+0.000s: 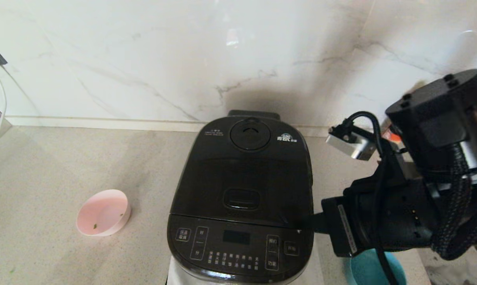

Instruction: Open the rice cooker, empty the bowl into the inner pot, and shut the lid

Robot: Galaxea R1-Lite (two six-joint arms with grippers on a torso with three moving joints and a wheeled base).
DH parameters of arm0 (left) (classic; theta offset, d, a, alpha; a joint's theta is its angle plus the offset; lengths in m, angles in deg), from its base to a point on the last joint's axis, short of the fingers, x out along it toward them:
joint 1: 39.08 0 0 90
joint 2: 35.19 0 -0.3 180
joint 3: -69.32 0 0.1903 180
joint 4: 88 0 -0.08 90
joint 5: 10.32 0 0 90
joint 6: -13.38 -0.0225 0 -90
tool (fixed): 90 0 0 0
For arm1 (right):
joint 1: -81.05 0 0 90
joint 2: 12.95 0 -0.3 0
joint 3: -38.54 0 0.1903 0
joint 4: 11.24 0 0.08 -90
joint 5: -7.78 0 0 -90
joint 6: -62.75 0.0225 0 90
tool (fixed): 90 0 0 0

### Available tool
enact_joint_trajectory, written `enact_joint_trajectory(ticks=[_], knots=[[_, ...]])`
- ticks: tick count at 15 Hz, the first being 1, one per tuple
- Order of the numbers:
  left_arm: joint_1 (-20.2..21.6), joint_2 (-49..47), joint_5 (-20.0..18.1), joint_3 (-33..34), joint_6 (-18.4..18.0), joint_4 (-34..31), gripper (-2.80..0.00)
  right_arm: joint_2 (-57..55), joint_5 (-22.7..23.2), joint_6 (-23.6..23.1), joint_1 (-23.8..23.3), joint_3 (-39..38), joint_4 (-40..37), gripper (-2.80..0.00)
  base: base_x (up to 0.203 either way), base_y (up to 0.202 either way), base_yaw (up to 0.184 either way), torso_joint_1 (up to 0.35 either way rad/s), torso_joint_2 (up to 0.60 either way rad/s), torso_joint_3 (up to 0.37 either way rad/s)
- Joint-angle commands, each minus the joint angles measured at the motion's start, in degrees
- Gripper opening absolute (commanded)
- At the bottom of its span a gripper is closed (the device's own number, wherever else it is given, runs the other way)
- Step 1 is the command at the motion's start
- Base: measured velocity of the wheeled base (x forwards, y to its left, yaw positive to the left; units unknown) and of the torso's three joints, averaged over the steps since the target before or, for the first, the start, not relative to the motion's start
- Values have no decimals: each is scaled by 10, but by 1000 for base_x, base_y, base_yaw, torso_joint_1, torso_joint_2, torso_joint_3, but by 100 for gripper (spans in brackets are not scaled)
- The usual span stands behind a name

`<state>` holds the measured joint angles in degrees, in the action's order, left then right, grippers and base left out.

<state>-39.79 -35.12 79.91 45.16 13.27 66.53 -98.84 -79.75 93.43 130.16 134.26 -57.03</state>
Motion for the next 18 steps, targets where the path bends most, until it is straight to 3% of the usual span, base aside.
enact_joint_trajectory(ticks=[1,3,4,6,8,9,12,13,15,18], knots=[[0,-1,0,-1,0,0,-280,40,-54,-10,1,27,-2,-280,0,0,0,0,0,0],[0,-1,0,0,0,0,-280,68,-93,-30,0,40,-10,-280,0,0,0,0,0,0],[0,-1,0,0,0,0,-280,79,-136,-41,0,41,-13,-280,0,0,0,0,0,0],[0,-1,0,0,0,0,-280,91,-261,-69,-2,39,-14,-280,0,0,0,0,0,0],[0,-1,0,0,0,0,-280,114,-436,-123,-7,30,-14,-280,0,0,0,0,0,0],[0,-1,0,0,0,0,-280,141,-498,-156,-28,22,-14,-280,0,0,0,0,0,0],[0,-1,0,0,0,0,-280,250,-524,-233,-132,-65,-7,-280,0,0,0,0,0,0],[0,-1,0,0,0,0,-280,293,-526,-244,-162,-107,-3,-280,0,0,0,0,0,0],[0,-1,0,0,0,0,-280,366,-528,-260,-276,-178,11,-280,0,0,0,0,0,0],[0,-1,0,0,0,0,-280,510,-525,-272,-397,-311,33,-280,0,0,0,0,0,0]])
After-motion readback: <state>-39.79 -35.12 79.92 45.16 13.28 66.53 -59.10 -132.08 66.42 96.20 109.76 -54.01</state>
